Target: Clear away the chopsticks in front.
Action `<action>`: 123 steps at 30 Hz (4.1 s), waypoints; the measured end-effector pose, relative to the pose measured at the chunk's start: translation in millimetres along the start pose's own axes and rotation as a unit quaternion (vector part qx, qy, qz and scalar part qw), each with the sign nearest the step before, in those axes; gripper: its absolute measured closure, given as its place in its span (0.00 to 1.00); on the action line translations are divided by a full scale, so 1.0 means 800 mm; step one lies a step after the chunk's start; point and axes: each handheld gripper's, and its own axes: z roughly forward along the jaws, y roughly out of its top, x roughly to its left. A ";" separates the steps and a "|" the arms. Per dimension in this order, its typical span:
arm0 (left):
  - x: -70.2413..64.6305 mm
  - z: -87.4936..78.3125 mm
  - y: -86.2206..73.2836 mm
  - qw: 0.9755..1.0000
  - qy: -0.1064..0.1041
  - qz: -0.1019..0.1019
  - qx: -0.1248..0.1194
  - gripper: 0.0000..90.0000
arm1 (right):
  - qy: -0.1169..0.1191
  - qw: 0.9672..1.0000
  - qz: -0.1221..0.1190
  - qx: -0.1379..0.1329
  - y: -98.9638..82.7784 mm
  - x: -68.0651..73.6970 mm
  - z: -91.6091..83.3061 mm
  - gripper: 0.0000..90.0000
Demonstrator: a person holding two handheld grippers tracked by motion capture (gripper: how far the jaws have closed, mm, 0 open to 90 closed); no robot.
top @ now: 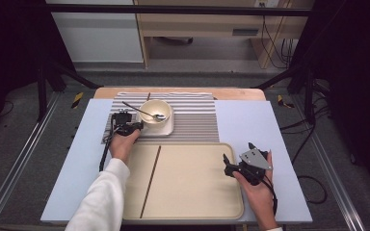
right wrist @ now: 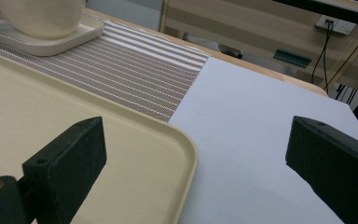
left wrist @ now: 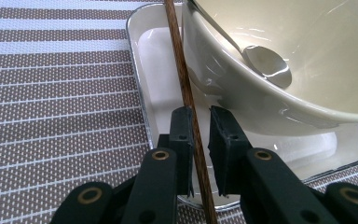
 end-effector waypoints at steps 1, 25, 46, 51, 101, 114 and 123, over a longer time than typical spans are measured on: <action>0.000 0.000 0.000 1.000 0.001 -0.001 0.000 0.89 | 0.000 1.000 -0.001 0.000 0.000 0.000 0.000 0.06; -0.002 0.004 -0.001 1.000 0.011 -0.023 -0.005 0.93 | 0.002 1.000 -0.001 0.003 0.000 0.001 0.001 0.06; 0.000 -0.019 -0.005 0.998 0.044 -0.028 -0.020 0.95 | 0.002 1.000 -0.003 0.002 -0.001 0.001 0.001 0.06; 0.003 -0.044 -0.012 0.998 0.047 -0.037 -0.036 0.95 | 0.003 1.000 -0.002 0.001 0.000 0.001 0.001 0.06; -0.096 -0.189 -0.191 0.997 0.008 -0.010 -0.078 0.95 | 0.009 1.000 -0.010 0.001 0.002 0.008 0.000 0.06; -0.101 -0.193 -0.206 0.997 0.006 -0.012 -0.080 0.95 | 0.010 1.000 -0.011 0.002 0.002 0.009 0.000 0.06; -0.102 -0.190 -0.212 0.997 0.000 -0.018 -0.077 0.95 | 0.010 1.000 -0.012 0.002 0.002 0.009 0.000 0.06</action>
